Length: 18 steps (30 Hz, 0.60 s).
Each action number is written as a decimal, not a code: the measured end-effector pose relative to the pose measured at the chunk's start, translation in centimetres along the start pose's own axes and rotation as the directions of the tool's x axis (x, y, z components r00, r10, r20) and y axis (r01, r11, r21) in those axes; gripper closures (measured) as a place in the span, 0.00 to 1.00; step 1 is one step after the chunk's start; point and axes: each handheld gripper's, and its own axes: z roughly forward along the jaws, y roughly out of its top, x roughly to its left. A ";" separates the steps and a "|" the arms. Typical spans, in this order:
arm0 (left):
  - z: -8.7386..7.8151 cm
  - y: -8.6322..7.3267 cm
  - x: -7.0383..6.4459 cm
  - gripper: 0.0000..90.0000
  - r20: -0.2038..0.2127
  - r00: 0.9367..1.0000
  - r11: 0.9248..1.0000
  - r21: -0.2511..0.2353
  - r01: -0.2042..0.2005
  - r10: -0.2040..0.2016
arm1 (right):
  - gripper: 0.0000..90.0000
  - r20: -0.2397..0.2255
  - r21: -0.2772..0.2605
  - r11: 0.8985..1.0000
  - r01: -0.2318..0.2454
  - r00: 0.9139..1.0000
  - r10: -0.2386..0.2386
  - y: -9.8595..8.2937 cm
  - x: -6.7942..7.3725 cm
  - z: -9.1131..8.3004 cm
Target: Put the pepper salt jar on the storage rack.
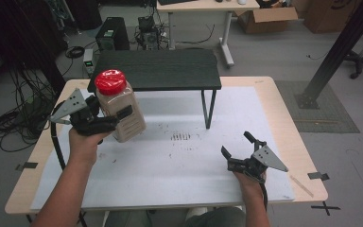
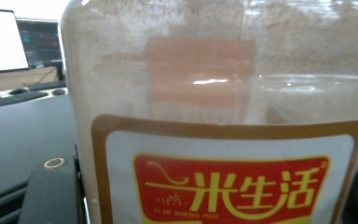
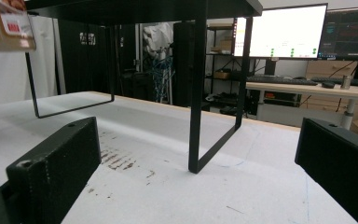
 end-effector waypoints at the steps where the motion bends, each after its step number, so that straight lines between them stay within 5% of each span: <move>1: 0.0 0.3 0.2 0.28 0.006 1.000 1.000 -0.004 0.012 -0.012 | 0.00 0.000 0.000 1.000 0.000 1.000 0.000 0.0 0.0 0.0; 18: -0.3 4.9 1.7 0.28 0.053 0.998 0.999 -0.035 0.025 -0.023 | 0.00 0.000 0.004 1.000 0.000 1.000 0.000 0.0 0.0 0.1</move>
